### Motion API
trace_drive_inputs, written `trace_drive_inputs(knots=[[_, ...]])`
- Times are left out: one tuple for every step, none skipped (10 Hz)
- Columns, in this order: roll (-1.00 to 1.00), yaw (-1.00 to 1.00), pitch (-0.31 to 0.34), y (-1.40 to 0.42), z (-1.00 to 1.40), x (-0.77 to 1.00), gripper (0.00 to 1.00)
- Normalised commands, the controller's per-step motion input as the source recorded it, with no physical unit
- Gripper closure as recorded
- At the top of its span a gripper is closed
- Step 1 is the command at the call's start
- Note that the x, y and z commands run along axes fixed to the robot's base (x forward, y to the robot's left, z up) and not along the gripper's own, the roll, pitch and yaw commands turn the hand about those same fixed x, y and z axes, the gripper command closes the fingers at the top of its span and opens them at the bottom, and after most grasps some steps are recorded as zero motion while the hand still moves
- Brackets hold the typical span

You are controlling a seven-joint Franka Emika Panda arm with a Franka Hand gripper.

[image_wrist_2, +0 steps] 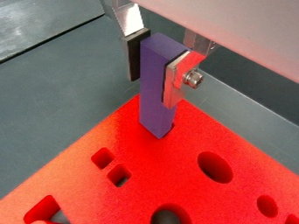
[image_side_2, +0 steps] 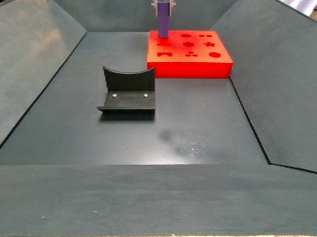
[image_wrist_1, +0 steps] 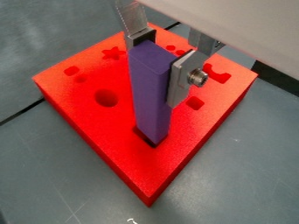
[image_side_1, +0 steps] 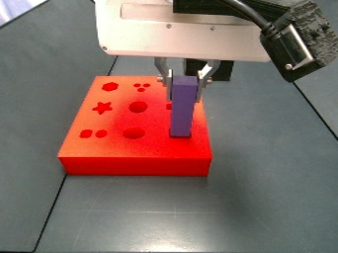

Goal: Pick up the rectangle object. Move up. Place the rectangle object on the fixture. Regrasp the rectangle object. Move to above the board. Insert the rectangle object.
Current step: Insert the rectangle object.

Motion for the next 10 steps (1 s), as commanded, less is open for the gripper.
trace_drive_inputs(knots=[[-0.01,0.2,-0.057,-0.22,-0.09,0.0,1.0],[0.0,0.17,-0.027,-0.12,-0.19,0.03,1.0],[0.02,0.07,-0.011,0.0,-0.4,0.07,1.0],[0.11,0.0,-0.049,0.0,-0.71,0.05,1.0],[0.12,0.0,-0.083,0.0,-0.82,0.04,1.0],[0.09,0.0,-0.084,0.0,-0.72,0.03,1.0],[0.16,0.0,-0.031,-0.01,-0.63,0.06,1.0],[0.0,0.0,-0.106,-0.1,-0.24,0.0,1.0],[0.03,0.06,-0.123,-0.08,-0.09,-0.01,1.0],[-0.01,0.0,0.0,0.0,0.0,0.0,1.0]])
